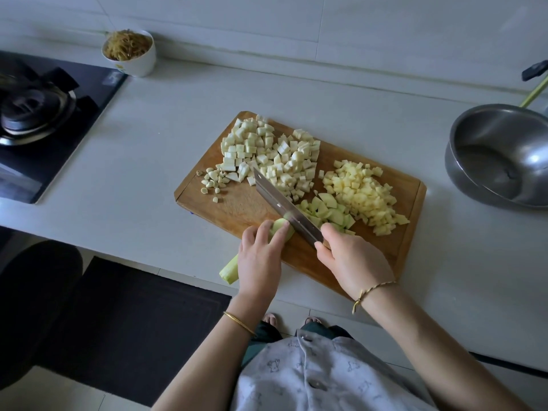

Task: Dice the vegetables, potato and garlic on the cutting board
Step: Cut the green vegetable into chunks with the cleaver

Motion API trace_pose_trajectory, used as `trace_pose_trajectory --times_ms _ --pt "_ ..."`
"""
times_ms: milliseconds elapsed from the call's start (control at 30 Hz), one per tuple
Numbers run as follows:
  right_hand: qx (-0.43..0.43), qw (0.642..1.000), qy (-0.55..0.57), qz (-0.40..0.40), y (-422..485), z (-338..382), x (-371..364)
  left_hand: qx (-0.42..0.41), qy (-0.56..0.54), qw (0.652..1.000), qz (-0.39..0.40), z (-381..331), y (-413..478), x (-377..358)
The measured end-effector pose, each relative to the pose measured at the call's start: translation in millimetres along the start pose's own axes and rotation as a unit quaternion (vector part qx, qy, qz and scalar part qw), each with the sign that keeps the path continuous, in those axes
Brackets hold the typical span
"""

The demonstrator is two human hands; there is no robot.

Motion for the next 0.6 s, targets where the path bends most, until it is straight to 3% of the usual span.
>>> trace_pose_trajectory --times_ms 300,600 --pt "-0.038 0.997 0.064 -0.023 2 -18 -8 0.018 -0.005 1.0 0.006 3 -1 0" --pt "-0.023 0.995 0.092 -0.042 -6 -15 10 0.024 0.002 1.0 0.004 0 0 3"
Point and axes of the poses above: each hand's wrist, its own y-axis towards the middle knuckle, its own x-axis out of the back of the hand, z = x × y, the point moved 10 cm from there along y, towards the middle knuckle, and after that the axes turned 2 degrees about -y, right-handed, at the moved point
